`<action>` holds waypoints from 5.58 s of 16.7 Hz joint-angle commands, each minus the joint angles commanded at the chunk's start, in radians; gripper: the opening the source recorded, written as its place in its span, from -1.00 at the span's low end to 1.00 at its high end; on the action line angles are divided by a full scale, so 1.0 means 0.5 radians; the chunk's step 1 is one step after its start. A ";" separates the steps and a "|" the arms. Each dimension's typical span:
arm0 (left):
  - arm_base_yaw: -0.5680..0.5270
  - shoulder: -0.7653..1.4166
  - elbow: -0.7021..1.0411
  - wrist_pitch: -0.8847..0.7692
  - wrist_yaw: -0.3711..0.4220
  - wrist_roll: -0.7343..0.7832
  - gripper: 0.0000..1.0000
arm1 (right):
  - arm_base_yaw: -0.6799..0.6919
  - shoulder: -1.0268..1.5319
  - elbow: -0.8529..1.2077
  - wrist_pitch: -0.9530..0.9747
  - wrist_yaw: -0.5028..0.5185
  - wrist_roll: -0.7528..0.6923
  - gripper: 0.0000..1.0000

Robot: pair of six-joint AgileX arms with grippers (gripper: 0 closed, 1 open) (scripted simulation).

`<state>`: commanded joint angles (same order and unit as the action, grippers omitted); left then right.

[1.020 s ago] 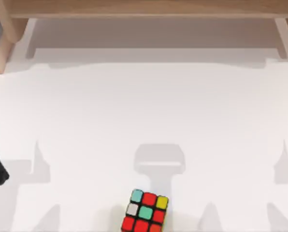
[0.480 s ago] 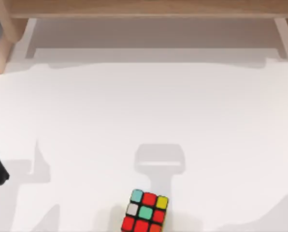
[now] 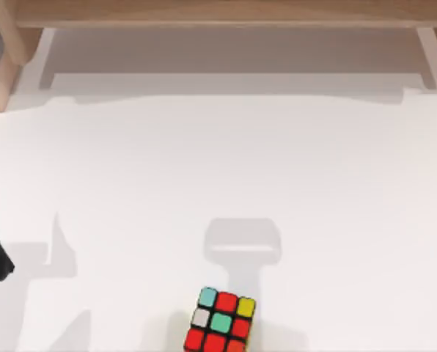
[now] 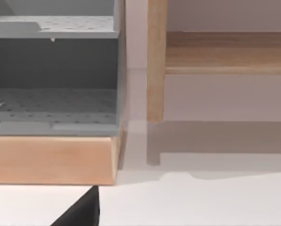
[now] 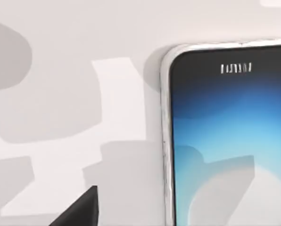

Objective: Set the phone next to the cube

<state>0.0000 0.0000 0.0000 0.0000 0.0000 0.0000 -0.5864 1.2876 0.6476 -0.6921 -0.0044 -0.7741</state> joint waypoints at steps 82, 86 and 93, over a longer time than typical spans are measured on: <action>0.000 0.000 0.000 0.000 0.000 0.000 1.00 | 1.938 0.438 0.699 -0.531 0.029 2.203 -1.00; 0.000 0.000 0.000 0.000 0.000 0.000 1.00 | 2.330 0.483 0.724 -0.601 0.027 2.654 -1.00; 0.000 0.000 0.000 0.000 0.000 0.000 1.00 | 2.751 0.532 0.750 -0.677 0.021 3.140 -1.00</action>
<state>0.0000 0.0000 0.0000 0.0000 0.0000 0.0000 0.7892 1.5537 1.0228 -1.0306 0.0062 0.7961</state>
